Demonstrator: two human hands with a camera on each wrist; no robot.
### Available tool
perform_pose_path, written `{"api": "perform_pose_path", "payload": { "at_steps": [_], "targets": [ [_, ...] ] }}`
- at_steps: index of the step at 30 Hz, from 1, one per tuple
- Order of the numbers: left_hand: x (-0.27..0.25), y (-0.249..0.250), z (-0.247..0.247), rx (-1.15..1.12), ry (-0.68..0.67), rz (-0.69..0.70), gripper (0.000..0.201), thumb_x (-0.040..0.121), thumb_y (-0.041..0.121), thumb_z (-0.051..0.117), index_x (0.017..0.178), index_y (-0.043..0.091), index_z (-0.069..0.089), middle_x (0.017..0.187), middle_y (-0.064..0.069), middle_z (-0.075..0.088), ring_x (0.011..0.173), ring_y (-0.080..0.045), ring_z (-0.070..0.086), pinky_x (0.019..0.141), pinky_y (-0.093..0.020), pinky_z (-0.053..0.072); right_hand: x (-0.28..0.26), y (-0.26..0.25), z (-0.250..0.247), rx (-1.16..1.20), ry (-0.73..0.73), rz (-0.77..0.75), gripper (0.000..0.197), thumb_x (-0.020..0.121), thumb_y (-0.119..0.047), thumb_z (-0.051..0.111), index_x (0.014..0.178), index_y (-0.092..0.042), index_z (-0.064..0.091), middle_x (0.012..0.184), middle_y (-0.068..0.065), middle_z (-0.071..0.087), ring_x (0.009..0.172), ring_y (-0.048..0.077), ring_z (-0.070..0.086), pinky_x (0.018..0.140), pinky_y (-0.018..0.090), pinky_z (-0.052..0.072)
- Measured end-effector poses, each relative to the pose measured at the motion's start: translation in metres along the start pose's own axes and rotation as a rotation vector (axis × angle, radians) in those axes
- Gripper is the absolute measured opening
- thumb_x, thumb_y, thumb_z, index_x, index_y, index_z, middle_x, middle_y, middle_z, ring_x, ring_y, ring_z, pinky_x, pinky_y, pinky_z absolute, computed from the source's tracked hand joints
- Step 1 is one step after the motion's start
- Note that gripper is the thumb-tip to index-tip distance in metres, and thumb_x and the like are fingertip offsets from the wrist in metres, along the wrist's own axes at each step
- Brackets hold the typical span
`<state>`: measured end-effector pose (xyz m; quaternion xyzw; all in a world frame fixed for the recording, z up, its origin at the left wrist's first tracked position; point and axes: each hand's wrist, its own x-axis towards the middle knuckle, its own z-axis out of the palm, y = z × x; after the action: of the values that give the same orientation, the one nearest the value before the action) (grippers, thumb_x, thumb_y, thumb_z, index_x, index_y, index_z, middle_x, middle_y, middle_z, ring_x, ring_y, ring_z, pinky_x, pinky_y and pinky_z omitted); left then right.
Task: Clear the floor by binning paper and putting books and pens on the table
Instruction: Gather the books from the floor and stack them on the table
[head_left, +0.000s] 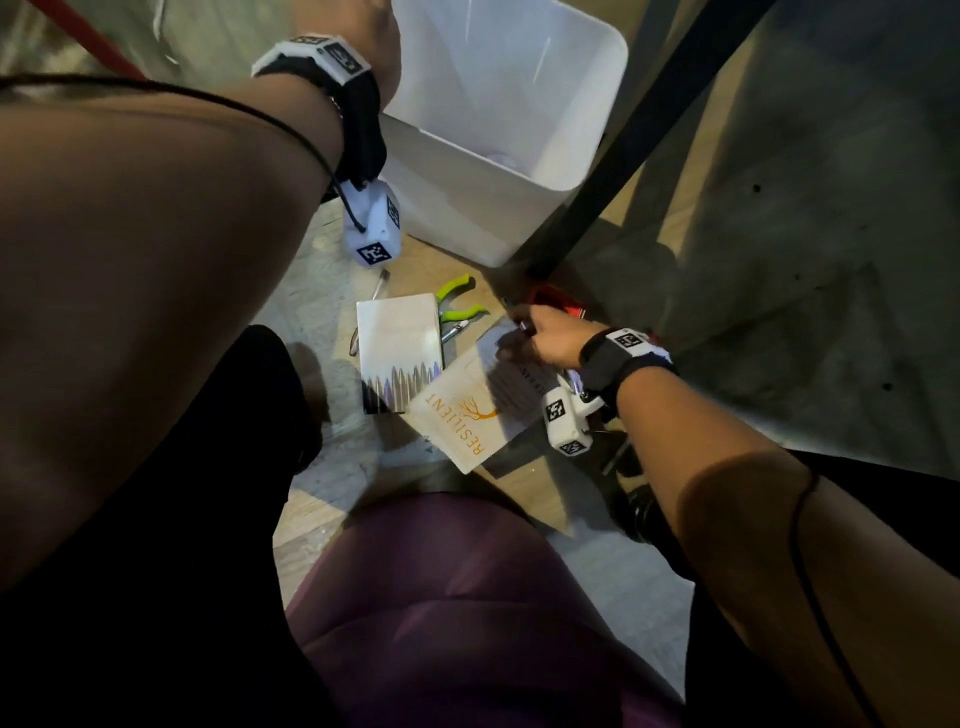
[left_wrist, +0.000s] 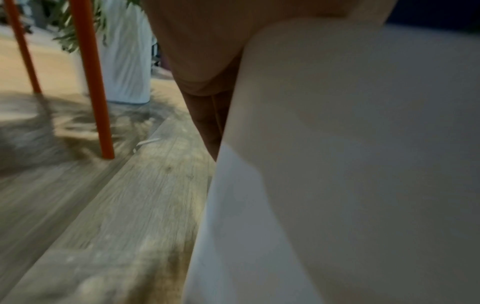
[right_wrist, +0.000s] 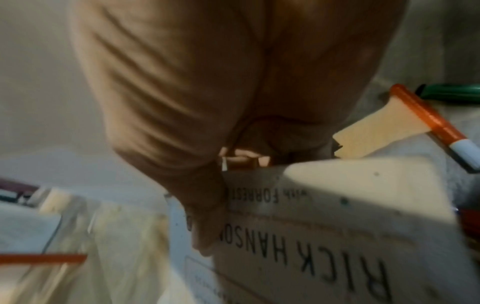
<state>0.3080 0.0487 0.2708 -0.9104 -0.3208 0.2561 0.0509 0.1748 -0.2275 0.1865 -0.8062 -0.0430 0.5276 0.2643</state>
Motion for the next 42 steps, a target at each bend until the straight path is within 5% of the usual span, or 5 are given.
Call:
{"api": "perform_pose_path", "payload": {
  "at_steps": [9, 14, 26, 30, 42],
  "targets": [
    [-0.071, -0.061, -0.066, -0.948, 0.297, 0.025, 0.064, 0.093, 0.057, 0.032, 0.131, 0.011, 0.055, 0.129, -0.008, 0.059, 0.12, -0.025, 0.055, 0.082, -0.026, 0.037, -0.104, -0.025, -0.02, 0.516, 0.103, 0.098, 0.032, 0.09, -0.004, 0.071, 0.118, -0.02, 0.069, 0.122, 0.02, 0.075, 0.108, 0.034, 0.074, 0.078, 0.043, 0.063],
    [-0.15, -0.108, -0.05, -0.941, 0.031, -0.145, 0.078, 0.086, 0.072, 0.037, 0.143, 0.019, 0.045, 0.145, -0.014, 0.045, 0.132, -0.035, 0.043, 0.111, -0.044, 0.031, -0.167, -0.045, -0.026, 0.734, 0.102, 0.046, 0.026, 0.097, 0.007, 0.062, 0.121, 0.0, 0.068, 0.116, 0.032, 0.073, 0.065, 0.024, 0.07, 0.038, 0.022, 0.052],
    [-0.328, -0.148, -0.064, -1.36, -0.762, 0.138, 0.033, 0.088, 0.031, 0.063, 0.116, 0.013, 0.06, 0.102, -0.01, 0.067, 0.084, -0.029, 0.066, 0.076, -0.039, 0.054, -0.308, -0.093, -0.005, 1.222, 0.06, -0.216, 0.034, 0.097, 0.016, 0.052, 0.126, 0.001, 0.056, 0.13, 0.033, 0.068, 0.106, 0.044, 0.074, 0.079, 0.051, 0.067],
    [-0.355, -0.163, -0.086, -1.58, -0.652, 0.3, 0.047, 0.089, -0.01, 0.057, 0.129, 0.016, 0.054, 0.114, -0.007, 0.071, 0.1, -0.029, 0.068, 0.077, -0.048, 0.058, -0.344, -0.115, 0.0, 1.144, 0.08, -0.313, 0.032, 0.1, 0.007, 0.056, 0.13, -0.002, 0.056, 0.12, 0.025, 0.075, 0.106, 0.041, 0.075, 0.08, 0.047, 0.067],
    [-0.386, -0.293, -0.169, -1.643, -0.44, 0.688, 0.054, 0.088, 0.002, 0.066, 0.138, 0.013, 0.047, 0.127, -0.008, 0.065, 0.118, -0.029, 0.062, 0.106, -0.051, 0.04, -0.443, -0.213, 0.005, 0.809, -0.099, -0.681, 0.036, 0.105, 0.003, 0.05, 0.14, -0.003, 0.059, 0.131, 0.03, 0.068, 0.078, 0.023, 0.066, 0.066, 0.025, 0.059]
  ]
}}
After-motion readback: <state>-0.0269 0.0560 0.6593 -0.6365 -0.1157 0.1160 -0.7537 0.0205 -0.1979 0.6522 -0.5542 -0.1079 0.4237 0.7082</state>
